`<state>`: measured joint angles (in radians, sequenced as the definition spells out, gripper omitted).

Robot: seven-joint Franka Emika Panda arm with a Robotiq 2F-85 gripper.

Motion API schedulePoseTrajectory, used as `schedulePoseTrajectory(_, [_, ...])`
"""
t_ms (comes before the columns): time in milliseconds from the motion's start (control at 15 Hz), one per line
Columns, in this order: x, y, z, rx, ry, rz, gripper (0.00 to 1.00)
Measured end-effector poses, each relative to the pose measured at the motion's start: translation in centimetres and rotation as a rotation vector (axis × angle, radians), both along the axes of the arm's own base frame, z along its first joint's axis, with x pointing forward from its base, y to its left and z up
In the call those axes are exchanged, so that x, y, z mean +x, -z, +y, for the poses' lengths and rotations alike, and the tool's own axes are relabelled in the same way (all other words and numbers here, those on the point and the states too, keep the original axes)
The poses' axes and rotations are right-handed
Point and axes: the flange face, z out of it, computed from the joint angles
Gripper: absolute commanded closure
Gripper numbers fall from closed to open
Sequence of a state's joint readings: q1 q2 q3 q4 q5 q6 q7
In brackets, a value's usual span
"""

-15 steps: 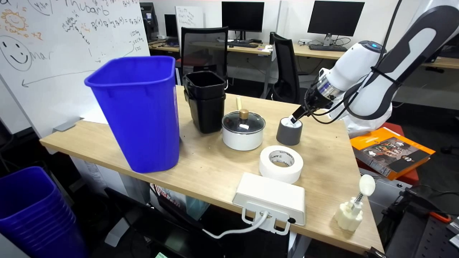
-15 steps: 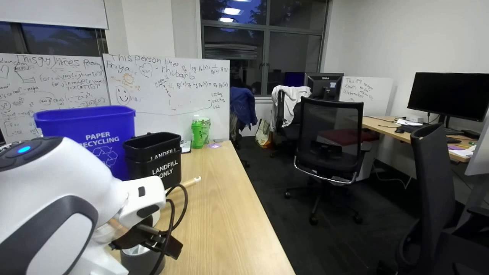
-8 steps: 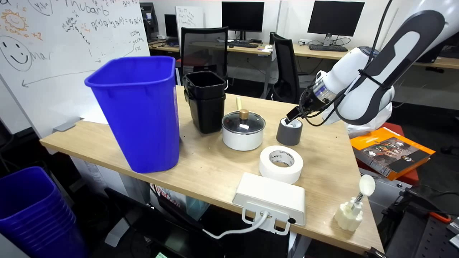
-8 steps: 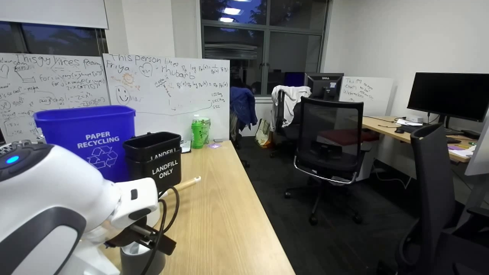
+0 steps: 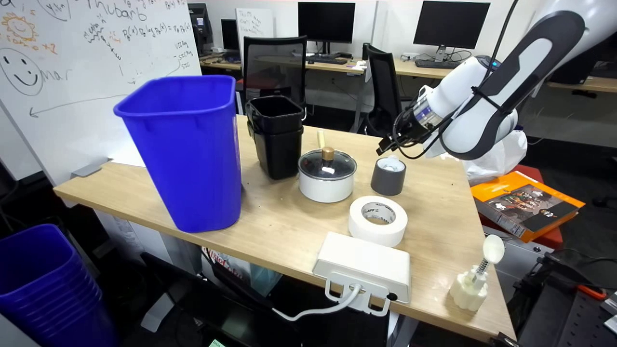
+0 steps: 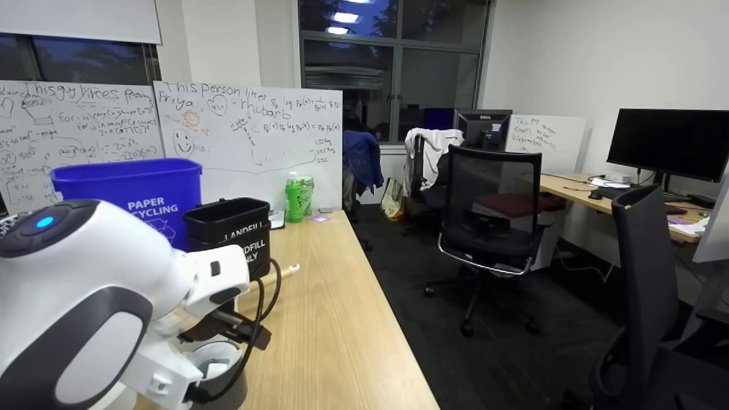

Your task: Remove the white object from the grey masking tape.

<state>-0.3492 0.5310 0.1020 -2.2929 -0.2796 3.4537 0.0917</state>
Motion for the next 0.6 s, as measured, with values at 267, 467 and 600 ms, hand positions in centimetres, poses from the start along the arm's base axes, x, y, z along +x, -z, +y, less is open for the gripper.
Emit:
schedulePoseTrajectory(267, [-0.15,0.26,-0.20,0.001,-0.002,0.005,0.21])
schedulePoseTrajectory(467, [-0.53,0.70,-0.08,0.008,-0.013,0.014,0.02])
schedulePoseTrajectory(600, [-0.90,0.93,-0.02,0.016,-0.019,0.021,0.00])
